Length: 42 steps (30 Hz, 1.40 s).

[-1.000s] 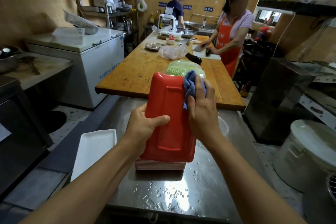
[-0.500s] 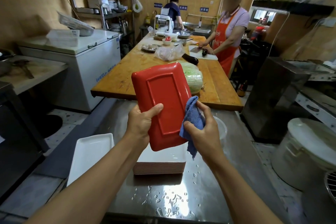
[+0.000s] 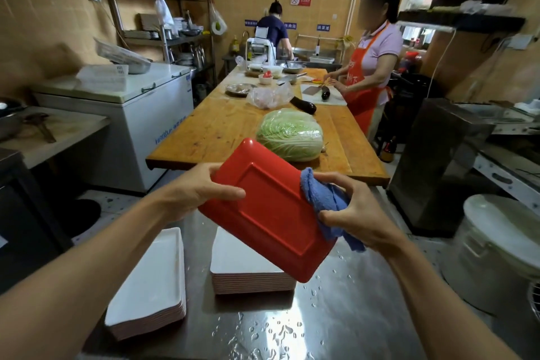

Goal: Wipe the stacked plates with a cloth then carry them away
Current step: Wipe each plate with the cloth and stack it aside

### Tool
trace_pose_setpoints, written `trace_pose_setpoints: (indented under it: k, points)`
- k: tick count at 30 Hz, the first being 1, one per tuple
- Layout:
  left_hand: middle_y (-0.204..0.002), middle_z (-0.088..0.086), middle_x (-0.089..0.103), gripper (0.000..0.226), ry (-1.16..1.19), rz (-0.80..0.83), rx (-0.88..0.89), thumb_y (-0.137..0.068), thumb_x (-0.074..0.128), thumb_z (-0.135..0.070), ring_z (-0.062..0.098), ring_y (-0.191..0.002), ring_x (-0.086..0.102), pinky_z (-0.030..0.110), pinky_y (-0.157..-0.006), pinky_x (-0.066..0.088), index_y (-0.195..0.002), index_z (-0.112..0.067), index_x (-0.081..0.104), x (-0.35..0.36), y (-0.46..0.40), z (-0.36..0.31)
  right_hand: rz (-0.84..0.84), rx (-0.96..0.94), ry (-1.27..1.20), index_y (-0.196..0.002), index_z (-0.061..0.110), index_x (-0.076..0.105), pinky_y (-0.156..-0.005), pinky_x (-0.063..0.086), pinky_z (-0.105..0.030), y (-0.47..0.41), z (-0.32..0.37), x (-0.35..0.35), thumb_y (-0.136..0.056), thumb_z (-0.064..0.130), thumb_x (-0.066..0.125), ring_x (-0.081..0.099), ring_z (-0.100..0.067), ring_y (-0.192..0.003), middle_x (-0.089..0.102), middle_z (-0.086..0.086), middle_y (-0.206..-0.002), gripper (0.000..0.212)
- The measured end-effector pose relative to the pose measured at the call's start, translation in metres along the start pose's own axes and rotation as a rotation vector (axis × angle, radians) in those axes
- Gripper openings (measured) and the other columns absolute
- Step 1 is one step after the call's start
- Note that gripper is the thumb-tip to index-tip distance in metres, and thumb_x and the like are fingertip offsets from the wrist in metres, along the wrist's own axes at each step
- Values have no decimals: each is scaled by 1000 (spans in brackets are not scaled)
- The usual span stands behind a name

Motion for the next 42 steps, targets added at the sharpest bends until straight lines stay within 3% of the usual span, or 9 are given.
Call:
trace_pose_setpoints:
  k: [5, 8, 10, 17, 21, 25, 30, 35, 42]
  points:
    - [-101, 16, 70, 87, 105, -103, 21, -32, 93, -31, 32, -88, 69, 36, -72, 59, -110, -6, 62, 2, 2, 7, -6, -59, 135, -112, 38, 55, -78, 45, -5, -10, 10, 2, -72, -7, 67, 56, 15, -93, 58, 18, -105, 61]
    - [-104, 17, 68, 57, 190, -188, 1, -56, 81, -4, 29, -85, 68, 36, -72, 59, -110, -6, 62, 1, 5, 12, -36, -99, 344, -133, 24, 48, -95, 31, -8, -13, 11, 11, -79, 16, 59, 47, 0, -110, 51, 2, -122, 55]
    - [-104, 16, 68, 43, 237, -238, -16, -65, 73, -3, 28, -84, 66, 36, -73, 57, -106, -9, 63, 0, 6, 16, -59, -99, 509, -141, 20, 38, -104, 19, -16, -10, 3, 17, -80, 26, 47, 34, -15, -125, 40, -3, -139, 62]
    - [-90, 11, 68, 20, 342, -401, -114, -80, 64, 0, 25, -74, 65, 31, -63, 57, -93, -14, 63, -3, 6, 35, -107, -141, 602, -145, 23, 19, -114, -7, -18, 13, -18, 35, -88, 24, 38, -5, -20, -145, -1, 3, -154, 60]
    - [-61, 2, 70, 14, 501, -477, -184, -80, 64, -1, 15, -50, 66, 25, -44, 54, -87, -13, 64, -2, 5, 46, -103, -168, 610, -142, 31, 14, -114, -8, -16, 28, -22, 49, -90, 23, 41, -8, -16, -145, 0, 6, -155, 59]
    - [-56, 6, 68, 5, 614, -472, -236, -83, 63, -6, 17, -45, 65, 28, -38, 52, -81, -10, 63, 12, 6, 49, -239, -227, 780, -143, 18, 32, -117, 8, -34, 33, -11, 59, -94, 28, 42, 9, -28, -144, 20, -3, -154, 52]
    - [-71, 14, 71, 16, 734, -418, -226, -89, 58, -19, 23, -56, 68, 34, -50, 57, -87, -4, 64, 34, 4, 49, -253, -337, 914, -140, 11, 43, -113, 25, -48, 27, 17, 113, -90, 22, 55, 25, -38, -139, 36, -14, -148, 52]
    - [-116, 24, 62, 46, 700, -532, -170, -91, 55, -31, 34, -104, 61, 42, -90, 49, -120, 6, 57, 21, 14, 55, -124, -241, 764, -146, 17, 30, -117, 12, -43, 8, 29, 140, -95, 39, 33, 9, -26, -145, 21, -5, -156, 56]
    - [-93, 13, 68, 21, 648, -600, -107, -90, 57, -30, 23, -73, 68, 36, -64, 58, -98, -11, 62, -9, 34, 62, 16, -237, 751, -149, 31, 18, -116, -1, -36, -29, 26, 143, -99, 40, 31, 1, -14, -146, 8, 11, -158, 52]
Point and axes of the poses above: each hand's wrist, its own y-axis away from the middle knuckle, its own x-axis out of the palm, z = x × y, the point moved 9 cm from there along -y, towards the middle knuckle
